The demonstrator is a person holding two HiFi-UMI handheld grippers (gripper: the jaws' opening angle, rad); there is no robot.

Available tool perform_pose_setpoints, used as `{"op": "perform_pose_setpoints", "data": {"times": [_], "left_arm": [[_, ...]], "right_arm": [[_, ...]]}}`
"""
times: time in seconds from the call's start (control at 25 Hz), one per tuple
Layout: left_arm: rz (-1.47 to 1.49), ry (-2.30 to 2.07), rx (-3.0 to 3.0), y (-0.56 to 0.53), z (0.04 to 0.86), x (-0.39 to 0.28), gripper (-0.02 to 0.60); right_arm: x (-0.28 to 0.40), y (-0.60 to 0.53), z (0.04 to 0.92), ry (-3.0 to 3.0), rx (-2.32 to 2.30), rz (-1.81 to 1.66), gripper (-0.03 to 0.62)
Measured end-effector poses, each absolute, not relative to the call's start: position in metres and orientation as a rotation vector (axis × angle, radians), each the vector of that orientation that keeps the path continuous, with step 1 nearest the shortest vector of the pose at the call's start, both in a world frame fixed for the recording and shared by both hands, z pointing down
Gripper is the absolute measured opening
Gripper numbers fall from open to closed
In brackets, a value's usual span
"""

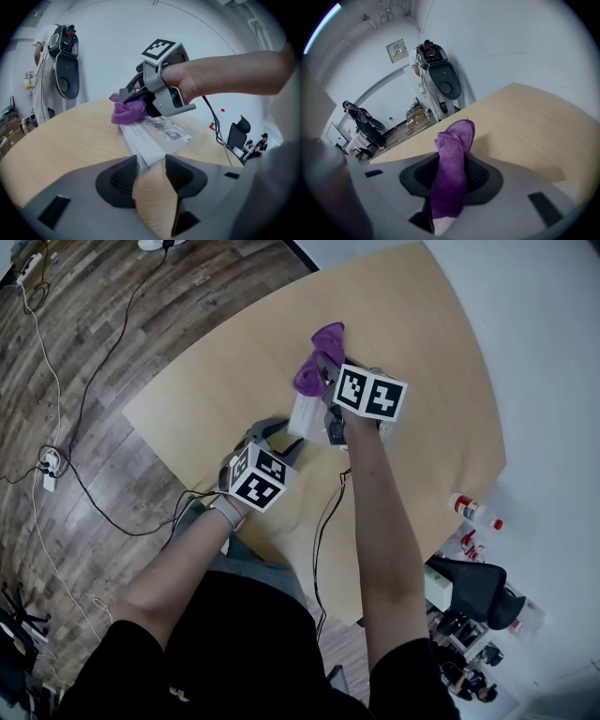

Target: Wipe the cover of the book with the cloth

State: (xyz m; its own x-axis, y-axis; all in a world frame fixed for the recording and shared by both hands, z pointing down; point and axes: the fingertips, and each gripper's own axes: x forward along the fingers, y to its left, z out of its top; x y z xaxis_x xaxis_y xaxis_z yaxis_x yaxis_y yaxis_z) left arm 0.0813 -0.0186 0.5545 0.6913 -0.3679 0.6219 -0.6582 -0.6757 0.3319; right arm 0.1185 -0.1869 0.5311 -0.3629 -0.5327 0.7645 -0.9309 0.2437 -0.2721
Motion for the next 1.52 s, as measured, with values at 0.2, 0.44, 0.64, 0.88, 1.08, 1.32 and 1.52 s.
{"op": "perform_pose_setpoints", "data": {"times": [0.2, 0.44, 0.64, 0.88, 1.08, 1.32, 1.52], "left_arm": [[0.693, -0.782, 2.367, -0.019, 0.556, 0.079, 0.198], [0.707, -0.775, 2.384, -0.017, 0.556, 0.083, 0.196], [0.709, -0.786, 2.398, -0.017, 0.555, 0.082, 0.19], [0.718, -0.78, 2.427, -0.016, 0.554, 0.081, 0.187], [0.72, -0.761, 2.441, -0.016, 0.555, 0.082, 0.187], [0.746, -0.712, 2.452, -0.009, 0.557, 0.076, 0.187], [0.761, -0.691, 2.446, -0.001, 0.558, 0.069, 0.187]], "right_arm": [[0.114, -0.185, 0.542, -1.932, 1.304, 0.909, 0.141], [0.114, -0.174, 0.539, -1.92, 1.347, 0.823, 0.14], [0.107, -0.155, 0.538, -1.942, 1.326, 0.831, 0.14], [0.1, -0.123, 0.538, -1.958, 1.296, 0.822, 0.138], [0.097, -0.097, 0.54, -1.973, 1.271, 0.805, 0.138], [0.097, -0.079, 0.539, -1.992, 1.286, 0.814, 0.14], [0.095, -0.062, 0.539, -1.995, 1.282, 0.828, 0.143]]}}
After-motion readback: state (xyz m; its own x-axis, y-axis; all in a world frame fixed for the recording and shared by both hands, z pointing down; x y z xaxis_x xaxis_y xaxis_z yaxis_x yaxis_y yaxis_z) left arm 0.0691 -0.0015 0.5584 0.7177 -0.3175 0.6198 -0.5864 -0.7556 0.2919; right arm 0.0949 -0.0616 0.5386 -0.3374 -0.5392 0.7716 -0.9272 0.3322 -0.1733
